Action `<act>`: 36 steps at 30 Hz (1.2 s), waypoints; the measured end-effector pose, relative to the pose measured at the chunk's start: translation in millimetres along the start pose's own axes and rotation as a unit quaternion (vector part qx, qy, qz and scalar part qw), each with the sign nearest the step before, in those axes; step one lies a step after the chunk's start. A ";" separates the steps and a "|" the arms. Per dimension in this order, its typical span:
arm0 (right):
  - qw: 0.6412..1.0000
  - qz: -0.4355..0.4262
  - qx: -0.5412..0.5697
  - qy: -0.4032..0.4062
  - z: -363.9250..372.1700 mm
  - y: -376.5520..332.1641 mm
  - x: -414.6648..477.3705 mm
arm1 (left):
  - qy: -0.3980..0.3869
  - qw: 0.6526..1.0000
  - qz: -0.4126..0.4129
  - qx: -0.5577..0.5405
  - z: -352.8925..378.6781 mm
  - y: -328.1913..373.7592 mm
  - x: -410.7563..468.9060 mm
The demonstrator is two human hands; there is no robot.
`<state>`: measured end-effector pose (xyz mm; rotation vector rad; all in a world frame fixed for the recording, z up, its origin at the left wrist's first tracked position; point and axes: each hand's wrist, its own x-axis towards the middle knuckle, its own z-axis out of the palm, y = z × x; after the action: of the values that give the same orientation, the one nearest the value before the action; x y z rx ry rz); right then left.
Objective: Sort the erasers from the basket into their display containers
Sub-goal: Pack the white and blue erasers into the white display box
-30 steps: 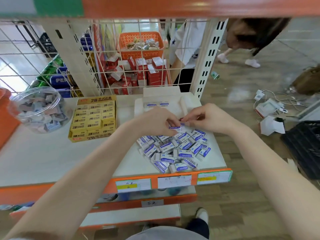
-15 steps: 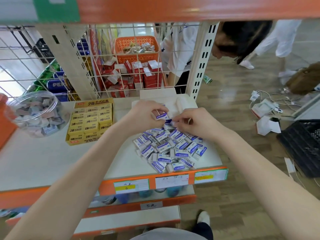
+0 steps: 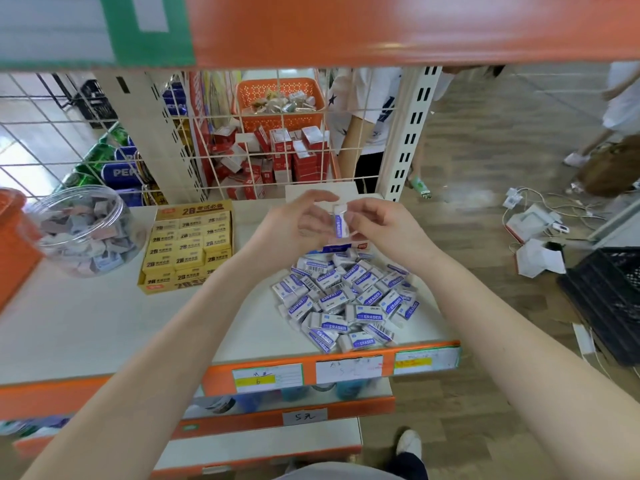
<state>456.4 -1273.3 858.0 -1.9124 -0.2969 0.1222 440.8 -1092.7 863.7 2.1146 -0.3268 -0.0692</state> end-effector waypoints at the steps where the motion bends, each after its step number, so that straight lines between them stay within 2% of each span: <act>1: 1.000 -0.005 -0.006 -0.010 -0.7 -1.8 -0.3 | 0.007 1.000 0.007 0.006 0.4 1.1 -0.7; 8: 1.000 0.015 -0.014 0.008 -4.7 1.5 0.1 | 0.028 0.999 -0.010 0.023 3.7 -1.5 -1.4; 11: 0.987 0.007 -0.122 -0.102 -22.4 3.5 -2.6 | 0.036 0.998 -0.025 0.041 1.4 -8.1 -2.4; 14: 0.947 0.028 -0.227 -0.224 -36.8 3.6 -7.1 | 0.045 0.997 -0.042 0.041 -1.9 -14.0 -3.3; 18: 0.911 0.042 -0.292 -0.289 -36.6 7.1 -9.4 | 0.060 0.996 -0.051 0.033 -1.7 -16.5 0.7; 25: 0.895 0.052 -0.326 -0.299 -32.6 7.5 -2.6 | 0.034 0.997 -0.048 0.042 4.7 -13.2 8.1; 30: 0.917 0.036 -0.306 -0.252 -32.1 9.1 -2.9 | 0.030 0.997 -0.051 0.054 1.9 -16.5 8.9; 36: 0.904 -0.043 -0.349 -0.244 -20.8 6.6 0.9 | 0.044 0.996 -0.045 0.055 -3.7 -20.9 6.5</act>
<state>462.9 -1294.1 859.2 -2.5567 -0.8529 0.4949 452.1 -1080.8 848.7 2.2337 -0.1856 -0.0101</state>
